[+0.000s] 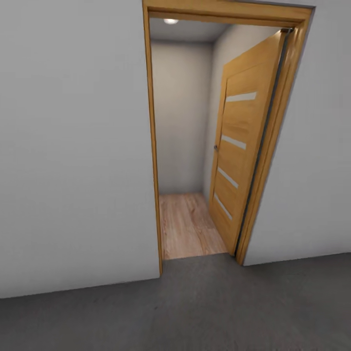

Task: Move the two storage containers from the living room to the garage. In the garage, place one container on the floor and stack the other container on top of it (either order is fine).

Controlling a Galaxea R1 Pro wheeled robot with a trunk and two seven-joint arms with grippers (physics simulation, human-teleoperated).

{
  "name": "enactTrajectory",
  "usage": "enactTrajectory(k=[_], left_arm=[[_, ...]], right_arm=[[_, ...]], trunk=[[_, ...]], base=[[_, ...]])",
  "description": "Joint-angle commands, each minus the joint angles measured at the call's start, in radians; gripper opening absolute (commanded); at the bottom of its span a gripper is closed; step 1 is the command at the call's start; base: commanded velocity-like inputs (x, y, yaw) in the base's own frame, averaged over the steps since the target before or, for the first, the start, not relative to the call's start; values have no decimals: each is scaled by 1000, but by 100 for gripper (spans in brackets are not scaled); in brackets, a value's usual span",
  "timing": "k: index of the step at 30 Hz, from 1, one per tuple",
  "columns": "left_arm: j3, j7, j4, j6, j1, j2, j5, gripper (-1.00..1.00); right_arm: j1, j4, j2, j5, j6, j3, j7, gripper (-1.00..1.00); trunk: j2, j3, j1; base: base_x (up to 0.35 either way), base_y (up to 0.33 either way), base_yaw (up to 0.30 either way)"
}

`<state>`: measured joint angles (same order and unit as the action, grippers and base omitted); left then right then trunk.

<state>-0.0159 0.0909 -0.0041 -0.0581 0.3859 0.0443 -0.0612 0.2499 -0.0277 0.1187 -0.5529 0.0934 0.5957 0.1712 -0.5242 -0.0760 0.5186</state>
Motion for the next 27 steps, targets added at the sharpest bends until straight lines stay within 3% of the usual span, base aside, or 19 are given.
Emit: enactTrajectory(k=[1,27], left_arm=[[-1,3,0,-3,1,0,-6,100],[1,3,0,-3,1,0,-5,100]], right_arm=[[2,-3,1,-10,5,8,1,100],[2,-3,1,-9,5,9,3,100]], trunk=[[-2,-2,0],[-2,-2,0]], base=[[0,0,-288],[0,0,-273]])
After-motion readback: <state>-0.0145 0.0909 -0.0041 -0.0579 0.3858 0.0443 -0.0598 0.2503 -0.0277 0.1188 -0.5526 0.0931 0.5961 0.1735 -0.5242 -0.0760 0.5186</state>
